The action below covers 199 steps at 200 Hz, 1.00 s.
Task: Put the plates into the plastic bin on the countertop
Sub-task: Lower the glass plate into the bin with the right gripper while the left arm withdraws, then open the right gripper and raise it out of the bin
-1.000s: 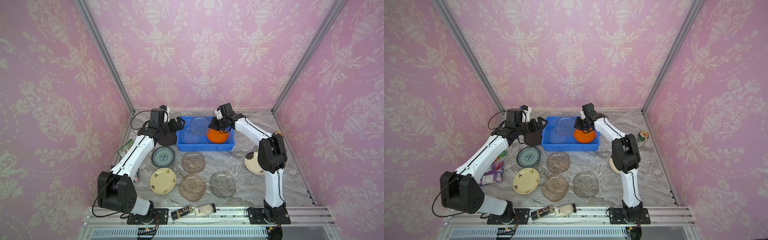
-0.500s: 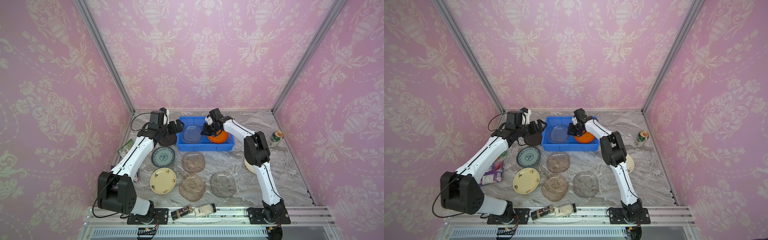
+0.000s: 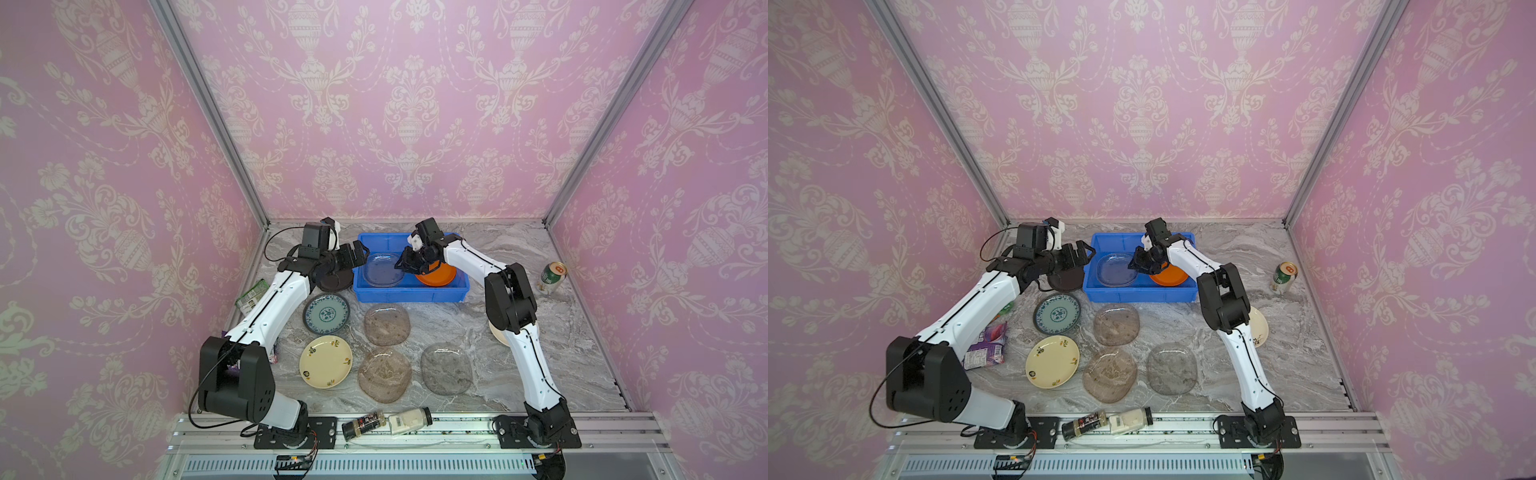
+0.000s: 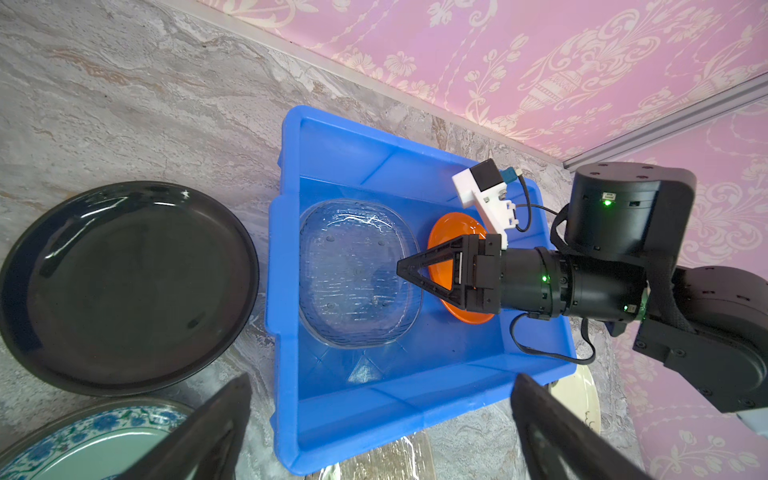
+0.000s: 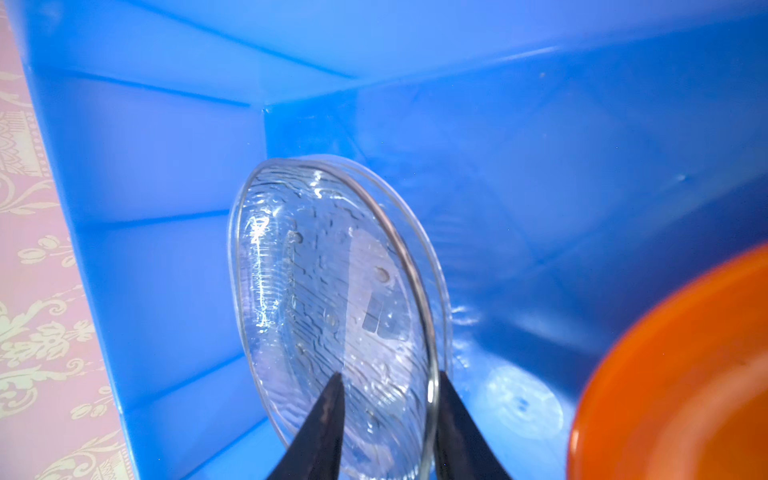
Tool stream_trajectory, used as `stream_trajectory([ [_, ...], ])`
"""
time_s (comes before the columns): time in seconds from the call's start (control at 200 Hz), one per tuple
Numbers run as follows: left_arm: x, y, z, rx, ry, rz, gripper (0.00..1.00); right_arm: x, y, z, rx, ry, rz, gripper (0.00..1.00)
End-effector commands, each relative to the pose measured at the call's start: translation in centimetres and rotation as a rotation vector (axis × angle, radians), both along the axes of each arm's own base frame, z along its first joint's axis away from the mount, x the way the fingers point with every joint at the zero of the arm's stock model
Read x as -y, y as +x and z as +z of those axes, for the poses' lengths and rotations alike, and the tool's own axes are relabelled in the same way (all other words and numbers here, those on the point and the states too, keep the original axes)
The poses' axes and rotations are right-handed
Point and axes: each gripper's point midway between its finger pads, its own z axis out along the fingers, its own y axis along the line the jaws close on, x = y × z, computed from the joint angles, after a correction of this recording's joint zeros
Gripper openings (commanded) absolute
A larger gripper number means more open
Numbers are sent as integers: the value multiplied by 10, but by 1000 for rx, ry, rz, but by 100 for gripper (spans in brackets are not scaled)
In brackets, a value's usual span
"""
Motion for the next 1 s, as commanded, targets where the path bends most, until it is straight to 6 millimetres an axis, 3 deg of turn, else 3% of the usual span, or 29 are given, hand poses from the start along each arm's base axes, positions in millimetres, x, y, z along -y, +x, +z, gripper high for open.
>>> stream_trajectory([
  [0.0,2,1,-3,-6,-11,-20,99,4,-5,34,63,-38,14,37],
  [0.305,3,2,-8,-17,-13,-23,99,16,-13,30,84,-168,32,37],
  [0.991,3,5,-15,-26,-8,-21,99,-1,-9,5,43,-152,66,33],
])
